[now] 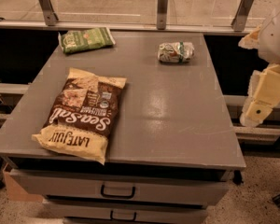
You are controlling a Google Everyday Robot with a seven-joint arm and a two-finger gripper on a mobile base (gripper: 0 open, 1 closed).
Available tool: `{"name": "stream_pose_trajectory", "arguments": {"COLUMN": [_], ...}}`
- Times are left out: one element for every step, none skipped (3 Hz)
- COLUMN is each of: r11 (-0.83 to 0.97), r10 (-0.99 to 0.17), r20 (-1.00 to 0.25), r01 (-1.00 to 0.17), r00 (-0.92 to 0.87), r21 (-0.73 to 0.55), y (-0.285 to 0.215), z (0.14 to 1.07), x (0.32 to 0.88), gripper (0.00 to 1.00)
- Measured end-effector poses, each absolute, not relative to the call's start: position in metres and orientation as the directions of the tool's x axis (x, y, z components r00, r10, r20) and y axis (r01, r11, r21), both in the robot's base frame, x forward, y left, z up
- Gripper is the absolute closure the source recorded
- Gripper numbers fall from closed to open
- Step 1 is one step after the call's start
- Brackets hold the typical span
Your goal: Move brown chip bag near green jalapeno chip bag
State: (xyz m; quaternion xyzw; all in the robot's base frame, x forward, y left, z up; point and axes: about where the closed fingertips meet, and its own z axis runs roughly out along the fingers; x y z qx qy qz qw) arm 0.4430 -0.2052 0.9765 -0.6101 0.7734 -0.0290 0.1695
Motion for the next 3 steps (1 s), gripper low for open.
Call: {"name": "stream_pose_trajectory", "arguments": {"r11": [0.189,0.089,-0.023], "r10": [-0.953,-0.928,-0.869], "r20": [-0.28,-0.371,-0.474], "r01": [-0.951,-0.966,-0.969], "r00": [-0.116,0.009,0.141], "r21": [-0.247,-0.244,-0.245], "y": [-0.159,-0.082,0.014], "z": [0.97,0.964,0.969], "x": [0.461,0.48,0.482], "gripper": [0.0,0.0,0.0]}}
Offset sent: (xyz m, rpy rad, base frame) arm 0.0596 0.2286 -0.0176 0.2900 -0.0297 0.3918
